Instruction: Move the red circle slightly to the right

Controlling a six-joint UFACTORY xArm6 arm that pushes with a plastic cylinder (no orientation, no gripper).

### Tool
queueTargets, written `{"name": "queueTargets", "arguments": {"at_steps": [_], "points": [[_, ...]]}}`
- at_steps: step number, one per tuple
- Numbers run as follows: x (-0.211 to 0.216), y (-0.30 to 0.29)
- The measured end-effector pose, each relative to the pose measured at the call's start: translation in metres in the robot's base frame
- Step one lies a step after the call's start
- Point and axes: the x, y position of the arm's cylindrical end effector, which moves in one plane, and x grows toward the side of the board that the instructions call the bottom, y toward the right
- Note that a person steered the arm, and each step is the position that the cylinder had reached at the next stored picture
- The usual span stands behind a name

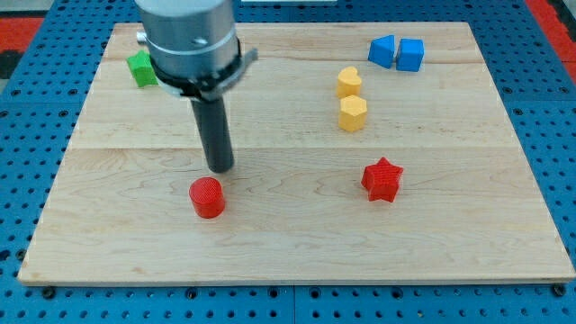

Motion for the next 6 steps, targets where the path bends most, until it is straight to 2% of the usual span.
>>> {"name": "queueTargets", "arguments": {"at_steps": [1, 2, 3, 4, 5, 6], "points": [[0.019, -0.055], [0.05, -0.07], [0.07, -0.005], [0.072, 0.013], [0.117, 0.005], [0.152, 0.081]]}}
